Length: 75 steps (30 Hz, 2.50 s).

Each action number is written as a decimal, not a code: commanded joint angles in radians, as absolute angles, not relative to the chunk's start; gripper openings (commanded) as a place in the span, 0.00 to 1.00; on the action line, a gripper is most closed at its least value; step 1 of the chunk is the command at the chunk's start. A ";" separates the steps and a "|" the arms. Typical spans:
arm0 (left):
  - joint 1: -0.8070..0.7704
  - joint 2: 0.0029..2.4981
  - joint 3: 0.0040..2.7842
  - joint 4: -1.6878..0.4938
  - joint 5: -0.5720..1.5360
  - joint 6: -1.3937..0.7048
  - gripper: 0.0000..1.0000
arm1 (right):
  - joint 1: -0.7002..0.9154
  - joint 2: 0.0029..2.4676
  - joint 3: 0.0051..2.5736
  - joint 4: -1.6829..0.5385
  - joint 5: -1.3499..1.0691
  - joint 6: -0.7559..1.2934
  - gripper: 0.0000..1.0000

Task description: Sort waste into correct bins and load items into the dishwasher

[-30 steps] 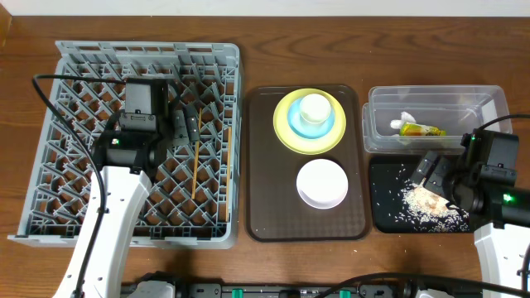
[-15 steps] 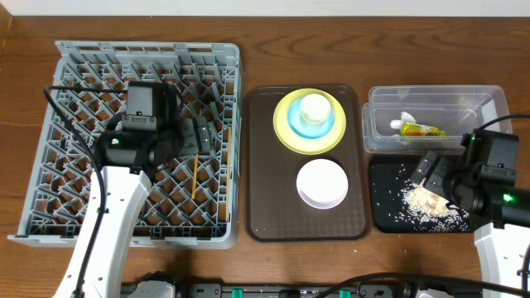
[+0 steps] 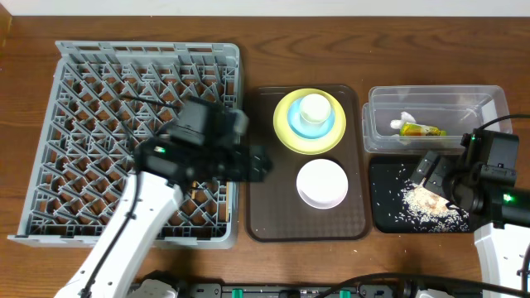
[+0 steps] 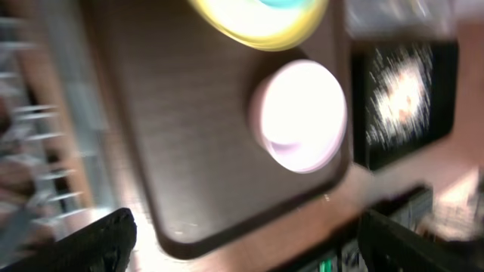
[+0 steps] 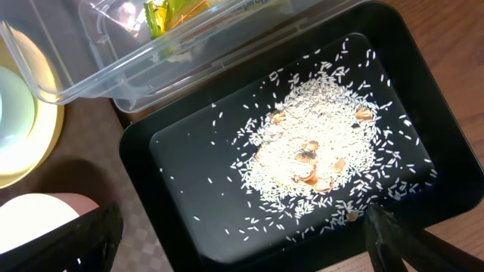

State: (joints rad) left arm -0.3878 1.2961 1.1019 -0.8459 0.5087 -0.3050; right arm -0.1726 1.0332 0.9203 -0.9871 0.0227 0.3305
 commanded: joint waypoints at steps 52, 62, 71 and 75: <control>-0.772 1.538 1.130 -0.634 0.172 -0.526 0.37 | -0.180 1.029 0.929 -0.988 0.026 0.336 0.99; -0.772 1.536 1.130 -0.626 0.228 -0.536 0.59 | -0.180 1.029 0.929 -0.988 0.026 0.336 0.99; -0.772 1.537 1.115 -0.620 0.223 -0.537 0.70 | -0.180 1.029 0.929 -0.988 0.026 0.336 0.99; -0.772 1.555 1.097 -0.620 0.217 -0.537 0.52 | -0.180 1.029 0.929 -0.988 0.026 0.336 0.99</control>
State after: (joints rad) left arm -0.7689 1.5360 1.1103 -0.6209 0.2276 -0.5396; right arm -0.1726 1.0332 0.9203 -0.9871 0.0227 0.3305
